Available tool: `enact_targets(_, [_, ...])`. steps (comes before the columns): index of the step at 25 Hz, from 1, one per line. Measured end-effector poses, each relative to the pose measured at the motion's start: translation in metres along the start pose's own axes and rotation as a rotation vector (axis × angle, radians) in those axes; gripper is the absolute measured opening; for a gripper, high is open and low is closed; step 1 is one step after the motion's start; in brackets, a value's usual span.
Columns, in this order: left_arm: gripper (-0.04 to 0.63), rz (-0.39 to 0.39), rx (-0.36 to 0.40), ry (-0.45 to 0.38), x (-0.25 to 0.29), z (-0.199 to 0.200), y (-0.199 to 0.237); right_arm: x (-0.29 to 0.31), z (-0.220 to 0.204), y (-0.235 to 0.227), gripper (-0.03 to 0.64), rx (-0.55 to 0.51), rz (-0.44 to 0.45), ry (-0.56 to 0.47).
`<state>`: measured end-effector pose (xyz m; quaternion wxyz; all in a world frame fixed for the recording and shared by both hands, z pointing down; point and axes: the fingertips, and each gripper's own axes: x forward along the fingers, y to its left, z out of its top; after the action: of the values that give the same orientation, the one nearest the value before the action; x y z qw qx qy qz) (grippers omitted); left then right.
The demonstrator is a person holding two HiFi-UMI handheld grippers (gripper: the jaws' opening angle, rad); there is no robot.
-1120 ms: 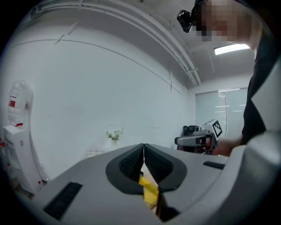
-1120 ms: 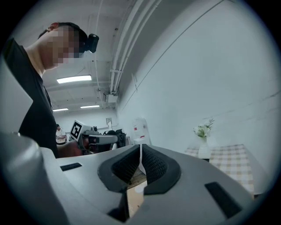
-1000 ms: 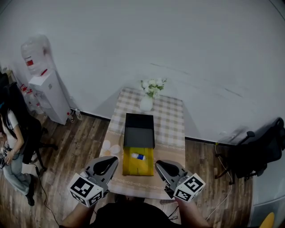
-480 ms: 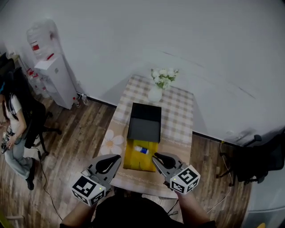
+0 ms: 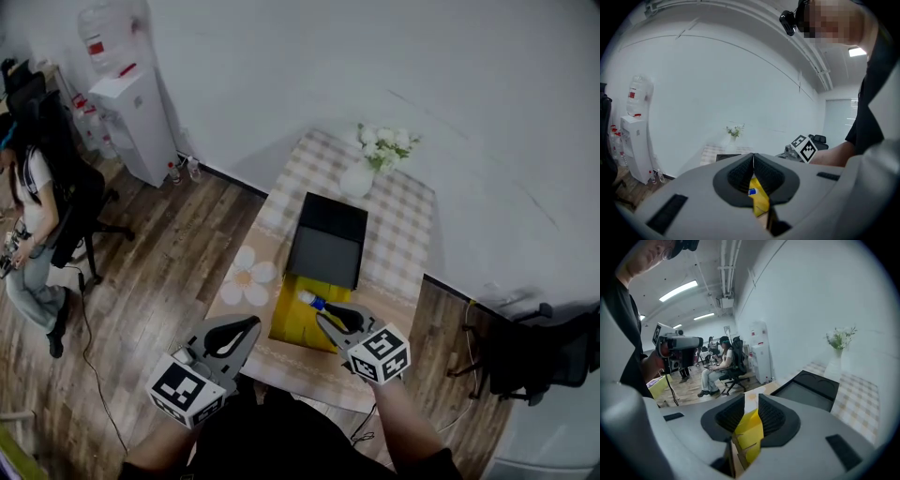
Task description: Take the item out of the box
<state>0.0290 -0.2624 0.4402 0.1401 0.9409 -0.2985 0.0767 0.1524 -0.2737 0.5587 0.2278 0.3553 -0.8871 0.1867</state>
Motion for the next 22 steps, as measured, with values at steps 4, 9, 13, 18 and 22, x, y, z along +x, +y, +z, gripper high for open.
enact_targets(4, [0.015, 0.052, -0.021, 0.023, -0.009, -0.008, 0.016, 0.029, -0.021, -0.009, 0.114, -0.010, 0.022, 0.097])
enact_targets(9, [0.014, 0.108, -0.039, 0.022, -0.021, -0.010, 0.031, 0.059, -0.043, -0.022, 0.128, -0.044, 0.033, 0.204])
enact_targets(13, [0.015, 0.121, -0.071, 0.011, -0.032, -0.018, 0.034, 0.078, -0.067, -0.035, 0.141, -0.139, 0.017, 0.332])
enact_targets(18, [0.015, 0.161, -0.081, 0.007, -0.044, -0.019, 0.044, 0.095, -0.099, -0.047, 0.155, -0.170, 0.025, 0.467])
enact_targets(22, [0.015, 0.200, -0.087, 0.004, -0.058, -0.019, 0.052, 0.106, -0.115, -0.057, 0.156, -0.218, 0.008, 0.539])
